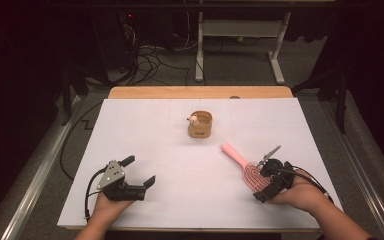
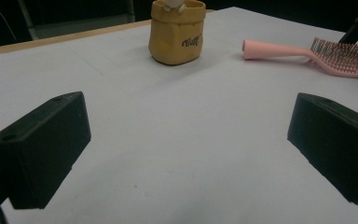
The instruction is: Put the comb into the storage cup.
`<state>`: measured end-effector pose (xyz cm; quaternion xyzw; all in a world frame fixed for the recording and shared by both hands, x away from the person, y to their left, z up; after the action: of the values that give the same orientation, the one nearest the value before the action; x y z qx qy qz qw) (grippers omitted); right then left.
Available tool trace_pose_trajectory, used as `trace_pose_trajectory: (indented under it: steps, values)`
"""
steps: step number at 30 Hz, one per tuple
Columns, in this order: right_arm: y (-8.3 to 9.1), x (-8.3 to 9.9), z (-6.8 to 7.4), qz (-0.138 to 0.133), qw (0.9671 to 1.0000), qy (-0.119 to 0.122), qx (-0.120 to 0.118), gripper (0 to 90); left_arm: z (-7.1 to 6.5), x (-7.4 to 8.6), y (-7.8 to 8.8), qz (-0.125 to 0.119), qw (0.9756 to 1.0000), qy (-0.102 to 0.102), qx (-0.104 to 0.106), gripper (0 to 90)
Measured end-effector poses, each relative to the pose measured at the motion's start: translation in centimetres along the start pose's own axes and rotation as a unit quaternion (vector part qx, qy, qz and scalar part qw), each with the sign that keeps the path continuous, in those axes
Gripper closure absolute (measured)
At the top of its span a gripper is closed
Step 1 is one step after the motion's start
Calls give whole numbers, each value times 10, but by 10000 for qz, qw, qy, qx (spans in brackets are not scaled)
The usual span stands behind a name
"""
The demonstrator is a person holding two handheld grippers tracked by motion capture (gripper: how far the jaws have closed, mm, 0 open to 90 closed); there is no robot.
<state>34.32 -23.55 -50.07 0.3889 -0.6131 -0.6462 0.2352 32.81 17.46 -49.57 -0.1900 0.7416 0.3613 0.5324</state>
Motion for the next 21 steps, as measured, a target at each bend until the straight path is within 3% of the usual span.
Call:
trace_pose_trajectory:
  steps: [9,12,17,18,19,21]
  values:
    - [-3,-13,-4,187,9997,120,-59,50,0,-1,1,-26,10000,32,8,1]
    - [-3,-16,-3,262,9996,3,-68,73,0,-1,2,-28,10000,24,25,1]
    - [-6,-20,-7,401,9990,207,-58,121,0,-1,1,-36,10000,33,33,1]
    - [-7,-20,-5,455,9989,42,-59,128,0,-1,2,-37,10000,35,31,1]
    - [-8,-21,-8,461,9987,190,-60,137,0,-1,2,-39,10000,41,33,1]
    - [-8,-21,-8,506,9987,98,-41,154,0,-1,2,-27,10000,46,39,1]
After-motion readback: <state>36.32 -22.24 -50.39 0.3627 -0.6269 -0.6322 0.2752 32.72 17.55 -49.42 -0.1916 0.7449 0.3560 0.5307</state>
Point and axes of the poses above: each handheld gripper's, and its own axes: y roughly backward along the jaws, x roughly out of its underside, z roughly to its left, the point moved 6 cm from there along -y, roughly forward along the jaws, and after that the axes turned 7 degrees about y, right-handed, at the moved point
